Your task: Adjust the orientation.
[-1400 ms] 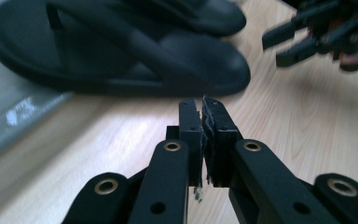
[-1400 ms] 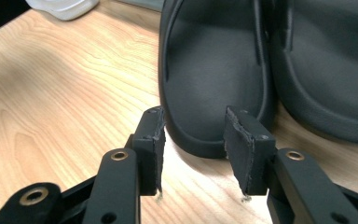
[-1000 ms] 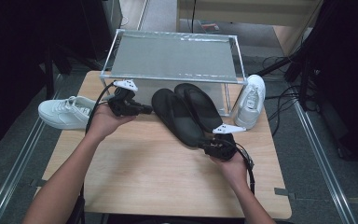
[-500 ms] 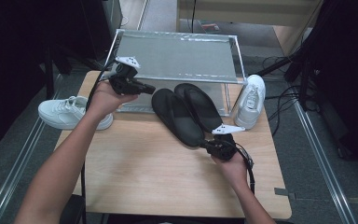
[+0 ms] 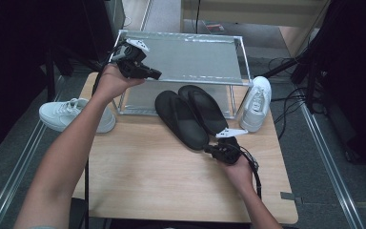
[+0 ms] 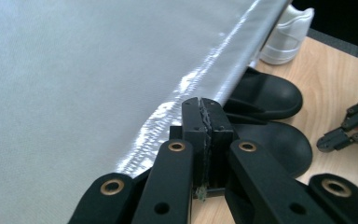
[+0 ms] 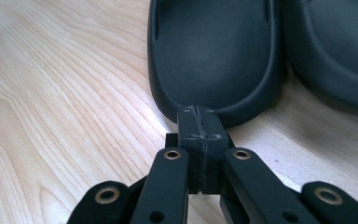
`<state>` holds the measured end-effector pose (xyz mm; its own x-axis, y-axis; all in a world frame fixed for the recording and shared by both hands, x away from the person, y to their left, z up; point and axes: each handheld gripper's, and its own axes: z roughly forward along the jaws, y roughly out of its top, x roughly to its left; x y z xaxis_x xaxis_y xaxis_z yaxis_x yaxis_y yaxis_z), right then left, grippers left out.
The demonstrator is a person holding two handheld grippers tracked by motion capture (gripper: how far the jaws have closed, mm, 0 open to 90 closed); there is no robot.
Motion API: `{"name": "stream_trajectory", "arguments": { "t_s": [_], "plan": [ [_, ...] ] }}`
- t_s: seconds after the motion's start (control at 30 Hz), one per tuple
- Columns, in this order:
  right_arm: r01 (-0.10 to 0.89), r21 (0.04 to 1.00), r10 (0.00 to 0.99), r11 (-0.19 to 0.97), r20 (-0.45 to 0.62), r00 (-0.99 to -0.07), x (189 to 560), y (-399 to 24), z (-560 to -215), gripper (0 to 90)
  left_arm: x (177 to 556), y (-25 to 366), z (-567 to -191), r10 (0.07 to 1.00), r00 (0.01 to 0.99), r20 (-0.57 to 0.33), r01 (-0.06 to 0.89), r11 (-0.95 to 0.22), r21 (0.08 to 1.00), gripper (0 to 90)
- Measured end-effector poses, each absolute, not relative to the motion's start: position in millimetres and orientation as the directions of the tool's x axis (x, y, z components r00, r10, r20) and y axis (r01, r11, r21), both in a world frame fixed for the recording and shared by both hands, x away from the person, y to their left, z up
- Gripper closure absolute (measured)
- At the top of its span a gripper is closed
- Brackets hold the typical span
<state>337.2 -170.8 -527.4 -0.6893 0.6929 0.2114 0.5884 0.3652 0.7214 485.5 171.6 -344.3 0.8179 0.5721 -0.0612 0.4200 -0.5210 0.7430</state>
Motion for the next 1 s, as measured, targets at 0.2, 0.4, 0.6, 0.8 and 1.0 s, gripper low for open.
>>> {"name": "stream_trajectory", "arguments": {
  "t_s": [0.2,0.4,0.6,0.8,1.0],
  "plan": [
    [0.578,0.718,0.692,0.387,0.189,-0.697,339.4,-167.9,-529.7,90.0,492.4,172.7,-349.0,0.576,0.815,-0.066,0.426,-0.517,0.742,90.0],
    [0.586,0.714,0.692,0.383,0.199,-0.694,343.2,-167.5,-531.3,90.0,495.6,175.6,-352.8,0.581,0.81,-0.076,0.432,-0.505,0.747,90.0],
    [0.588,0.716,0.69,0.377,0.206,-0.694,346.0,-164.3,-532.0,90.0,493.0,174.1,-353.1,0.585,0.811,-0.035,0.41,-0.524,0.747,90.0],
    [0.588,0.72,0.689,0.369,0.213,-0.693,348.2,-157.1,-532.9,90.0,494.9,175.5,-354.2,0.591,0.803,-0.07,0.434,-0.5,0.75,90.0],
    [0.584,0.735,0.684,0.345,0.229,-0.693,352.1,-148.4,-536.5,90.0,496.1,176.2,-354.5,0.592,0.801,-0.081,0.442,-0.495,0.748,90.0]
  ]
}}
